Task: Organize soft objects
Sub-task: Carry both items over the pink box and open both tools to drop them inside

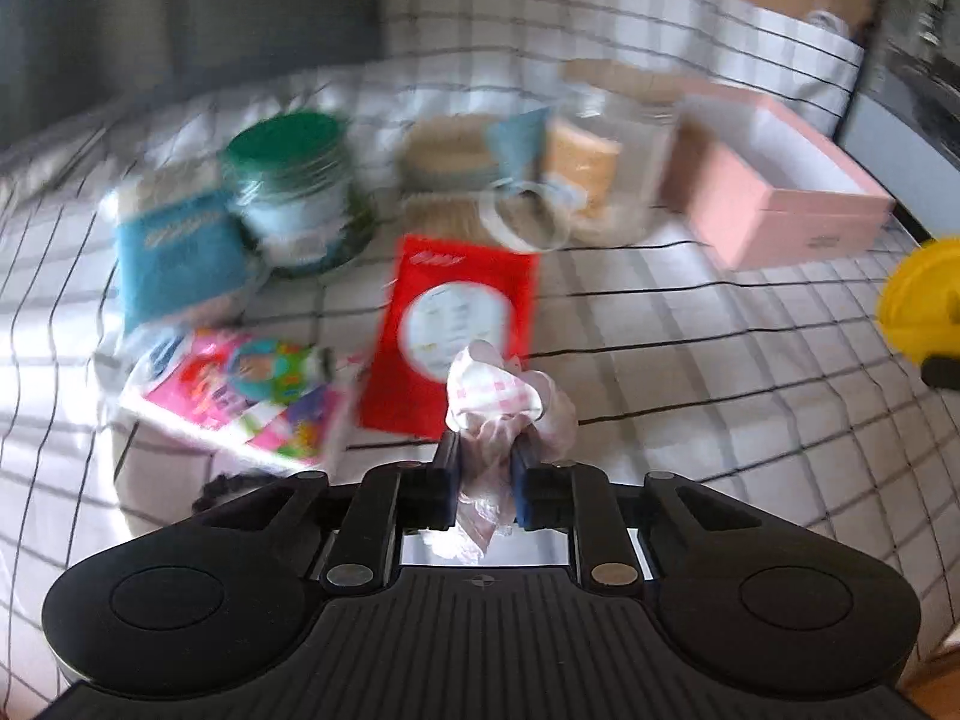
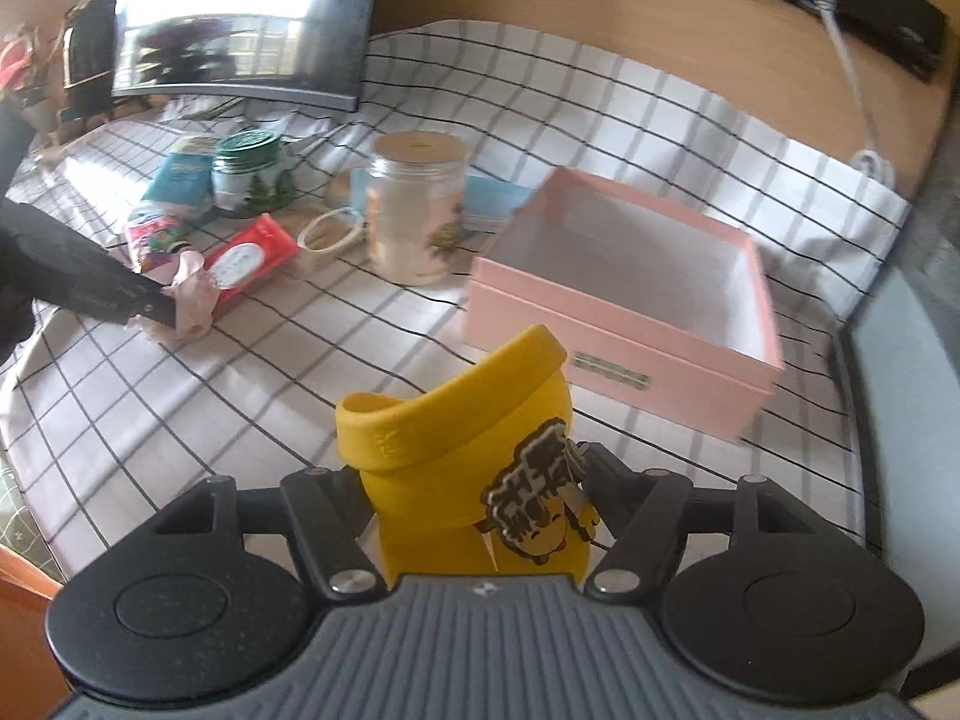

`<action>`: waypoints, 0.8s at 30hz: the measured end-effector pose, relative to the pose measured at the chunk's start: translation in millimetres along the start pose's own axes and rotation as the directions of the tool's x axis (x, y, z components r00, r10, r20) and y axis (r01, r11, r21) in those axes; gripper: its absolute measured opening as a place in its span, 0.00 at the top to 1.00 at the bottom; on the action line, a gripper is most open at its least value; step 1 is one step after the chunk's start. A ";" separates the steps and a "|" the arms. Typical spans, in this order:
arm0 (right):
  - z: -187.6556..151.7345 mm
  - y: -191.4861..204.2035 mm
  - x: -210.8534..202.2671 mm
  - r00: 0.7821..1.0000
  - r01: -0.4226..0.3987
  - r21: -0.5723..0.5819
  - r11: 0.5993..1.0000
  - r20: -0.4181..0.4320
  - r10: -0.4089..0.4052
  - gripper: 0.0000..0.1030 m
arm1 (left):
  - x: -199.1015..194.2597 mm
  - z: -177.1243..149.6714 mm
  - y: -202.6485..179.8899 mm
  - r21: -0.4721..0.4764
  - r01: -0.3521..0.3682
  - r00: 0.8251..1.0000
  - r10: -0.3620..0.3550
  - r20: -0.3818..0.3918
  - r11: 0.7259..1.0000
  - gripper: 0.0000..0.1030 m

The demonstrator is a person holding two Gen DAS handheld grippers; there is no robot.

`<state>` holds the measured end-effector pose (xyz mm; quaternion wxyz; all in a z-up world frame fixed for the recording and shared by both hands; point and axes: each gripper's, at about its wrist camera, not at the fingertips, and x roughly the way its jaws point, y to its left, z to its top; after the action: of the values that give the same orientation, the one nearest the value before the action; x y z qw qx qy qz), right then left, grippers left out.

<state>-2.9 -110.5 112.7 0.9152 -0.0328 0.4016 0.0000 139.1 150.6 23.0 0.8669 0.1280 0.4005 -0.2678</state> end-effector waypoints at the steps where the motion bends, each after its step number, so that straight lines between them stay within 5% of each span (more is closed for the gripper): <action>1: -1.4 -3.7 -3.9 1.000 0.010 0.004 1.000 0.001 -0.010 0.32 | -4.2 1.1 -6.2 0.002 0.028 1.000 -0.028 0.011 1.000 0.83; 5: -1.6 -22.2 -23.6 0.999 0.048 0.019 0.999 0.022 -0.048 0.32 | -29.4 15.0 -40.5 0.026 0.169 0.983 -0.170 0.075 0.985 0.84; 8: 9.6 -33.5 -36.1 0.996 0.066 0.032 0.997 0.064 -0.068 0.32 | -51.7 44.8 -67.8 0.048 0.276 0.946 -0.280 0.164 0.960 0.84; 13: 45.0 -53.6 -44.2 0.980 0.098 0.004 0.995 0.175 -0.098 0.31 | -61.8 109.0 -104.8 0.059 0.378 0.878 -0.378 0.294 0.924 0.83; 17: 78.0 -74.5 -21.1 0.969 0.118 0.028 0.993 0.216 -0.122 0.31 | -41.2 156.6 -120.0 0.028 0.420 0.854 -0.406 0.325 0.907 0.82; 20: 100.3 -93.1 6.2 0.967 0.129 0.073 0.989 0.214 -0.142 0.31 | -20.7 190.2 -127.1 0.010 0.440 0.858 -0.424 0.290 0.898 0.80; 24: 119.4 -118.3 45.6 0.968 0.129 0.155 0.980 0.193 -0.158 0.23 | 13.4 233.5 -141.9 0.014 0.338 0.920 -0.334 0.208 0.941 0.71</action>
<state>118.8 -222.6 166.9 0.9492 0.0031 0.3011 -0.0913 211.9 -73.1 162.7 0.8465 0.0190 0.3270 -0.4198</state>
